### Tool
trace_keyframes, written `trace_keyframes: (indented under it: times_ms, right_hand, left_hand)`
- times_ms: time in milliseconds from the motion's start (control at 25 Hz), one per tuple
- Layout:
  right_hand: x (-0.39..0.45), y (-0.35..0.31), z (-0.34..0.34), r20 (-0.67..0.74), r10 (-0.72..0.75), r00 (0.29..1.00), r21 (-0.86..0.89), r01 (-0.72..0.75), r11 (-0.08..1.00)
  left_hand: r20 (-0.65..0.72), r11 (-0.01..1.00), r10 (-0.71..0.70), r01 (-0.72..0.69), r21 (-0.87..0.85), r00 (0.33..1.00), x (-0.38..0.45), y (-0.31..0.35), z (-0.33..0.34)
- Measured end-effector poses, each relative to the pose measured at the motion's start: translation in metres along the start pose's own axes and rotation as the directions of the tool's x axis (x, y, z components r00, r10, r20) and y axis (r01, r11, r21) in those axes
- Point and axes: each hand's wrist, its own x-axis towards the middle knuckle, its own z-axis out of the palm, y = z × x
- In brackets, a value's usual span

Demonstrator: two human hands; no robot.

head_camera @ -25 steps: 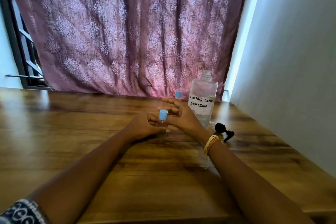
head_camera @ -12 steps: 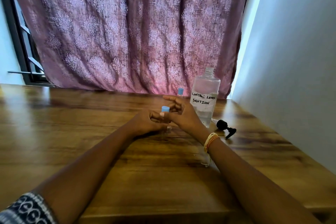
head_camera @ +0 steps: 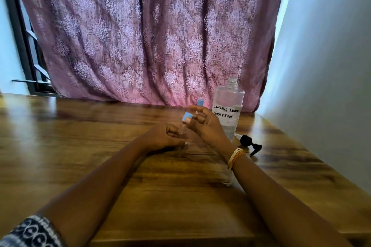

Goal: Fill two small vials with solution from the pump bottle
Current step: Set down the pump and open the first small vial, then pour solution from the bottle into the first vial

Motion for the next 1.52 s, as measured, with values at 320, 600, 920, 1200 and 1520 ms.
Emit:
trace_keyframes:
  times_ms: [320,600,920,1200,1520]
  right_hand:
    - [0.022,0.012,0.005,0.024,-0.106,0.994,-0.629,0.098,0.771]
    - [0.035,0.025,0.008,0.106,0.156,0.982,-0.857,0.011,0.514]
    - [-0.015,-0.022,-0.022,-0.057,-0.226,0.972,-0.785,0.097,0.612]
    - [0.014,-0.036,-0.068,-0.54,-0.463,0.703,-0.651,0.0,0.759]
    - [0.022,-0.013,-0.089,-0.347,-0.03,0.938,-0.169,-0.031,0.985]
  left_hand:
    - [0.157,0.996,-0.031,0.017,0.092,0.987,0.003,0.001,-0.019]
    - [0.196,0.995,-0.065,0.05,0.083,0.979,0.006,0.001,-0.021]
    - [0.21,0.998,-0.061,0.054,0.04,0.976,0.003,0.004,-0.02]
    - [0.157,0.998,-0.042,0.047,-0.029,0.987,0.003,0.005,-0.023]
    - [0.149,1.0,0.007,-0.007,-0.003,0.989,0.006,0.008,-0.023]
